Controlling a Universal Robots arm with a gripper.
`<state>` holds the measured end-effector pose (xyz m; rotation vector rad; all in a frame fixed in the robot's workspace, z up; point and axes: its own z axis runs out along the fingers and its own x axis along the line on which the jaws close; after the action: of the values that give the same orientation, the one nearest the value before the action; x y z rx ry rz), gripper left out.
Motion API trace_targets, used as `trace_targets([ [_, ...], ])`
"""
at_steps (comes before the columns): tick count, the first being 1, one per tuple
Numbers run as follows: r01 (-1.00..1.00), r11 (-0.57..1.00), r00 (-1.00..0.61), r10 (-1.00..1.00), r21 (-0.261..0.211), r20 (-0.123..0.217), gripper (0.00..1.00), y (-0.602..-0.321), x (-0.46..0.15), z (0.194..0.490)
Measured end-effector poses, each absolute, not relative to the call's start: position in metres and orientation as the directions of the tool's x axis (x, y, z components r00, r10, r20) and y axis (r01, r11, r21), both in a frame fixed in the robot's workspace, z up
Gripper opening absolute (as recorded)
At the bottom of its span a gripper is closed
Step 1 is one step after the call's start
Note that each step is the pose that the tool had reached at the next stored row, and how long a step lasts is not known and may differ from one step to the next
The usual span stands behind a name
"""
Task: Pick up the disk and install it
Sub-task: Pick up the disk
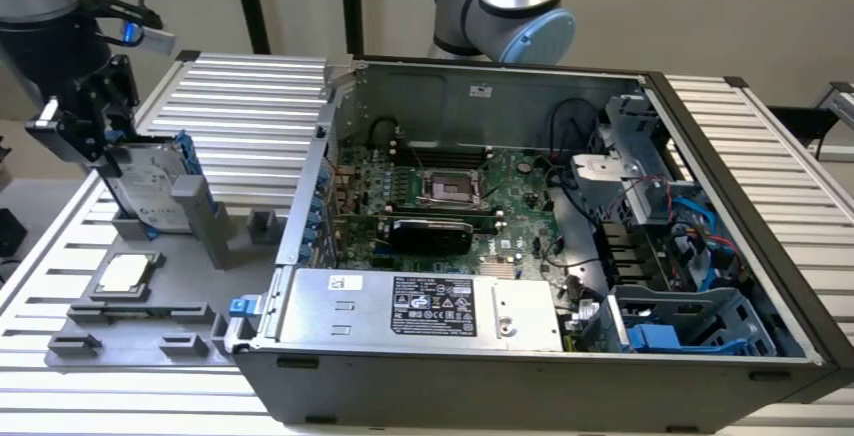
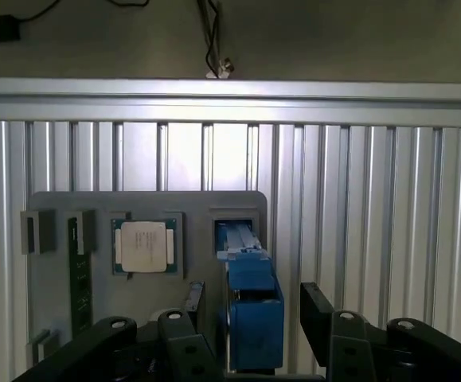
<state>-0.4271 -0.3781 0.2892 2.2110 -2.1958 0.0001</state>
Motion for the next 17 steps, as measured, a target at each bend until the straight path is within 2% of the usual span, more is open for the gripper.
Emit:
trace_targets([
  [1, -1.0, -0.007, 0.008, -1.0, 0.018, 0.018, 0.57, -0.3782, -0.4275, 0.2892],
  [2, -1.0, -0.008, 0.008, -1.0, 0.017, 0.018, 0.51, -0.3782, -0.428, 0.2892],
  [10, -1.0, -0.01, 0.011, -1.0, 0.01, 0.018, 0.49, -0.3782, -0.4299, 0.288],
  [11, -1.0, -0.011, 0.011, -1.0, 0.009, 0.018, 0.41, -0.3781, -0.4299, 0.2879],
  [15, -1.0, -0.011, 0.011, -1.0, 0.007, 0.018, 0.41, -0.3782, -0.4299, 0.2877],
  [16, -1.0, -0.011, 0.011, -1.0, 0.007, 0.018, 0.33, -0.3782, -0.4299, 0.2876],
  [17, -1.0, -0.011, 0.011, -1.0, 0.007, 0.018, 0.33, -0.3782, -0.43, 0.2877],
])
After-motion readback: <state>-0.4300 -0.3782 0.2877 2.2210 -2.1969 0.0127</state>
